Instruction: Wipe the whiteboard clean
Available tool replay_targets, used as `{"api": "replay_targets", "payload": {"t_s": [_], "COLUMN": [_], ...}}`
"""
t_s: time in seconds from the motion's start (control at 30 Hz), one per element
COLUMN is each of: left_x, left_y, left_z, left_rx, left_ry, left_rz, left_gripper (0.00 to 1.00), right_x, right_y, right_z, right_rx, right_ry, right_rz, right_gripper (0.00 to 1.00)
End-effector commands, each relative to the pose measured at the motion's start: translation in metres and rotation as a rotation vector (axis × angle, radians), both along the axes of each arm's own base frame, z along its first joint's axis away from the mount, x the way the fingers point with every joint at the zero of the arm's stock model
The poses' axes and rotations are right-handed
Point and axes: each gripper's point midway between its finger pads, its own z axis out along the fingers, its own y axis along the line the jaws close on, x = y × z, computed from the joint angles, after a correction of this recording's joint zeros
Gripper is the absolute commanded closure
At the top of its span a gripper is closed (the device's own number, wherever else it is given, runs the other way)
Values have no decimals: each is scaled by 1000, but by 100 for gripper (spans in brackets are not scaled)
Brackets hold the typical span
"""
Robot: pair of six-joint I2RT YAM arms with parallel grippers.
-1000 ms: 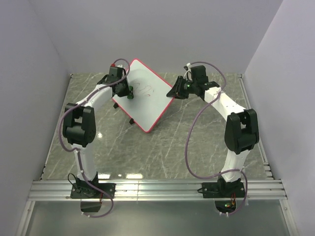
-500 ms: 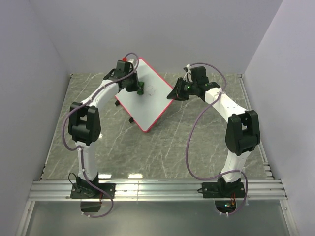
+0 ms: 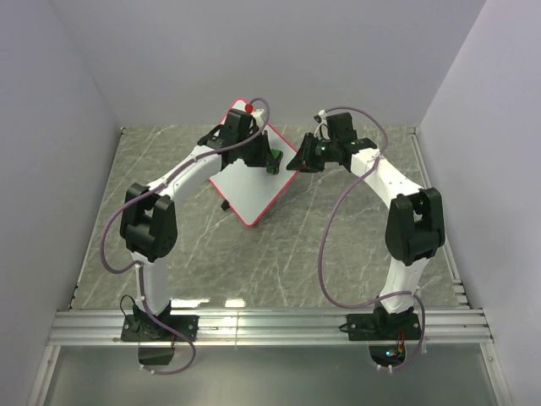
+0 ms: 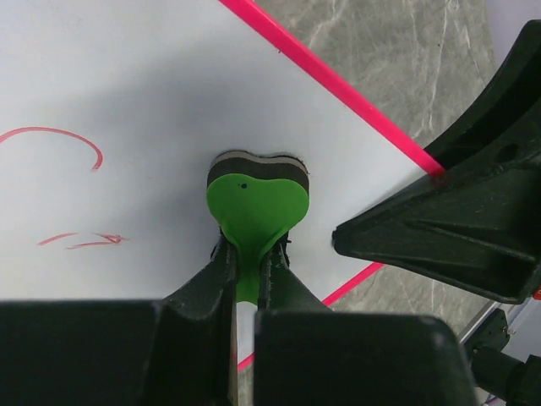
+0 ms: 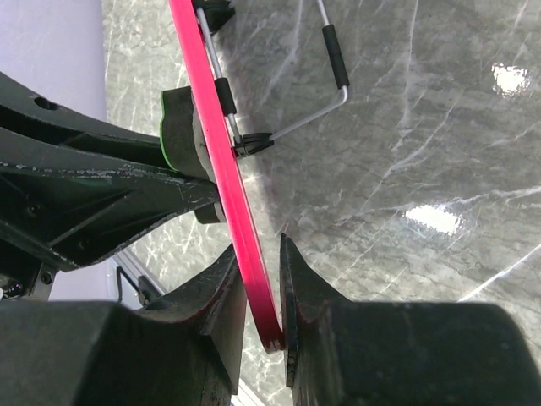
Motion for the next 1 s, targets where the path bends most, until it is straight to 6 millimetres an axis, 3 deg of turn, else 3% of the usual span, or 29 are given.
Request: {"api": "replay_targets", "payload": {"t_s": [0.0,0.17,0.37,0.47,0.73,0.83,0.93,0.97], "left_x": [8,41,60,63,68,66,56,51], "left_y": [15,62,120,127,115,94,59,38], "left_z": [-23,-45,-84,-89,-61,-36,-14,-2], "left_rx": [56,119,180,201,143,95,93,90], "left_ry": [36,64,133,137,108,71,25,-2], "left_rz": [33,129,278,285,267,214,130,90], "left_gripper": [100,100,100,100,100,100,100,100], "right_x": [1,1,0,-2,-3,-6,-8,-8], "right_y": [14,13,12,12,16,21,26,27], "right_z": [3,9,10,7,6,5,1,1], "right_rx": [-26,-35,-40,-45,-38,-50,-63,-63], "right_ry": [-11,-21,-18,-12,-1,-2,3,2], "right_rz": [21,27,31,36,45,62,77,80], "right_gripper": [100,100,100,100,100,100,100,100]}}
